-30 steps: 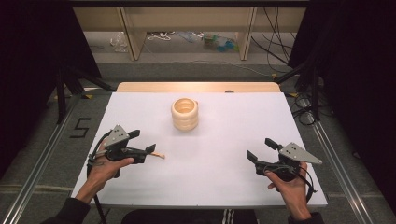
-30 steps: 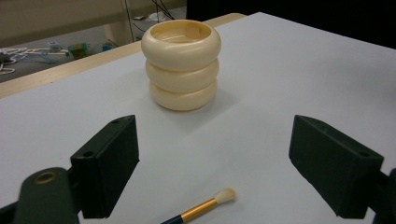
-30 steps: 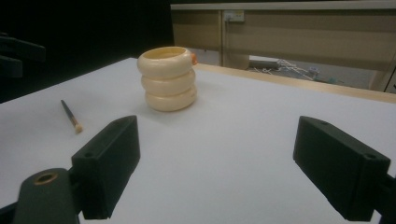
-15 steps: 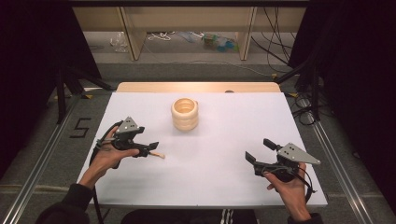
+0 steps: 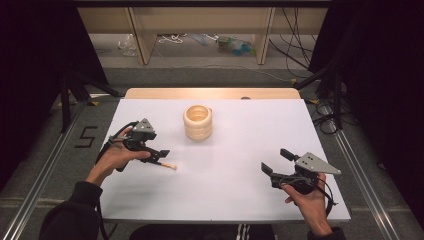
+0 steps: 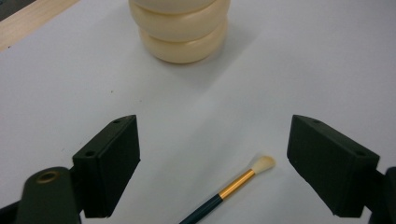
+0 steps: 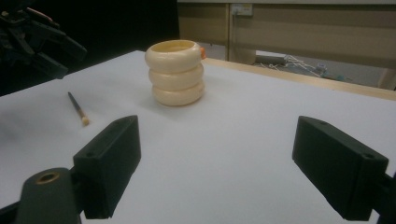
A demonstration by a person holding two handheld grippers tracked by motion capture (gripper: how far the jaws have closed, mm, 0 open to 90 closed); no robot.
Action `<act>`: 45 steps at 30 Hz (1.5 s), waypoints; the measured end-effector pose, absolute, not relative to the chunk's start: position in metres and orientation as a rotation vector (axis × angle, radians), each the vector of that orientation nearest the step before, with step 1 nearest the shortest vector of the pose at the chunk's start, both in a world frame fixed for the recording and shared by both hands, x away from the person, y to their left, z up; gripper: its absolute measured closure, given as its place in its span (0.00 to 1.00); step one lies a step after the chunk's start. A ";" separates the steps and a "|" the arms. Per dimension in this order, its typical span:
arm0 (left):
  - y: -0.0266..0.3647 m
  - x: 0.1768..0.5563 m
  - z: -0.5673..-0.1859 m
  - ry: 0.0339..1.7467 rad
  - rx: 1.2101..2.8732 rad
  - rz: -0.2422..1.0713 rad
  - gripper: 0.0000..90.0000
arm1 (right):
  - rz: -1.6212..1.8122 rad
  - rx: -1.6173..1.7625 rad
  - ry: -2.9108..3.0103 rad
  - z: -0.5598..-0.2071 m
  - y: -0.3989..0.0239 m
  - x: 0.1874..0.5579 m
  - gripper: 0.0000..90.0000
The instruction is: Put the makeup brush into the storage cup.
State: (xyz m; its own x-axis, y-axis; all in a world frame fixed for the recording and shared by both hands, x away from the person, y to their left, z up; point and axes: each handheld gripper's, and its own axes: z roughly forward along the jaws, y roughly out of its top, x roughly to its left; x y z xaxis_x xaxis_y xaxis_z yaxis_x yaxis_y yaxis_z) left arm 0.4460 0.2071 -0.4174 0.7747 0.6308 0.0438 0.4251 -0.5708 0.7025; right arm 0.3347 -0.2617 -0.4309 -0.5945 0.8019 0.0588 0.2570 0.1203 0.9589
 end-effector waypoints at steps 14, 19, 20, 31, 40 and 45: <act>0.202 0.456 -0.424 0.686 2.519 0.319 0.21 | 1.494 1.026 1.941 -0.431 -0.261 0.335 0.19; 0.199 0.456 -0.426 0.678 2.562 0.305 0.22 | 1.505 1.026 1.946 -0.432 -0.260 0.336 0.19; 0.200 0.457 -0.424 0.647 2.597 0.301 0.22 | 1.504 1.030 1.950 -0.432 -0.260 0.335 0.19; 0.196 0.462 -0.430 0.599 2.714 0.212 0.22 | 1.521 1.015 1.946 -0.433 -0.259 0.337 0.19; 0.201 0.466 -0.438 0.587 2.726 0.201 0.20 | 1.501 1.018 1.961 -0.432 -0.260 0.337 0.18; 0.203 0.469 -0.443 0.578 2.732 0.174 0.22 | 1.500 1.014 1.963 -0.432 -0.259 0.337 0.19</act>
